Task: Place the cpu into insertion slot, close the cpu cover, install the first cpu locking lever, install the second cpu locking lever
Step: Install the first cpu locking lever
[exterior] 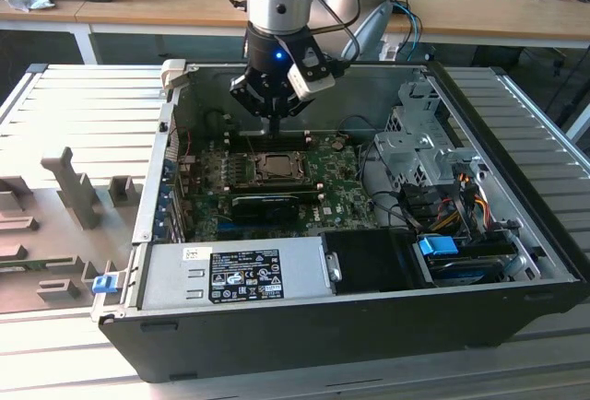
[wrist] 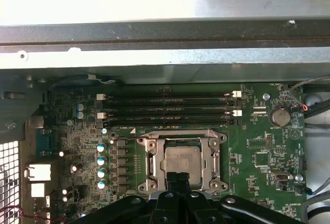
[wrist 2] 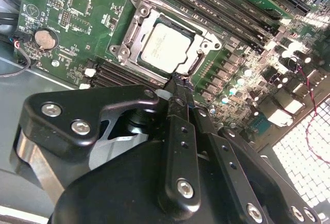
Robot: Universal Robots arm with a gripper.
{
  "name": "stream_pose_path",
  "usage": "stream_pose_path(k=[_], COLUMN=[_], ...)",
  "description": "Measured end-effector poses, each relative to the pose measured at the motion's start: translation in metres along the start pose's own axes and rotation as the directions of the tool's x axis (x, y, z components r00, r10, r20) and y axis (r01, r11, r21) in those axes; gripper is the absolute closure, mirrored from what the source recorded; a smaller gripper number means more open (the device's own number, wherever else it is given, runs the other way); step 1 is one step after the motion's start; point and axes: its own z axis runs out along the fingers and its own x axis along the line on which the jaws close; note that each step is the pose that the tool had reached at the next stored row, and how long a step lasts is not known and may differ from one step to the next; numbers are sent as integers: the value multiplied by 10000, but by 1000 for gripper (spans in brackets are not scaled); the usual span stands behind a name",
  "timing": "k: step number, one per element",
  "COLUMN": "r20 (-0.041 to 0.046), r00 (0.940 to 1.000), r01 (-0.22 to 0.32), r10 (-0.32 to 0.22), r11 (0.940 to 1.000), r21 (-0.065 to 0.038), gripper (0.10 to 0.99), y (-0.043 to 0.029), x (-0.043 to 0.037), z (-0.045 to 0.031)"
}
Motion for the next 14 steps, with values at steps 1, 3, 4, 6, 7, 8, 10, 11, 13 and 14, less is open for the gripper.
stream_pose_path(k=[1,3,4,6,7,8,10,11,13,14], r20=[0,0,0,0,0,0,0,0,0,0], r00=[10000,10000,10000,10000,10000,10000,10000,10000,10000,10000], r01=[0,0,0,0,-1,-2,0,-1,0,0], r10=[0,0,0,0,1,2,0,1,0,0], r11=[10000,10000,10000,10000,10000,10000,10000,10000,10000,10000], r21=[0,1,0,1,0,1,1,0,-1,-2], gripper=[980,980,980,980,980,980,980,980,980,980], y=[0,0,0,0,0,0,0,-1,-2,-2], x=[1,2,2,3,5,7,10,22,54,65], z=[0,0,0,0,0,0,0,0,-1,0])
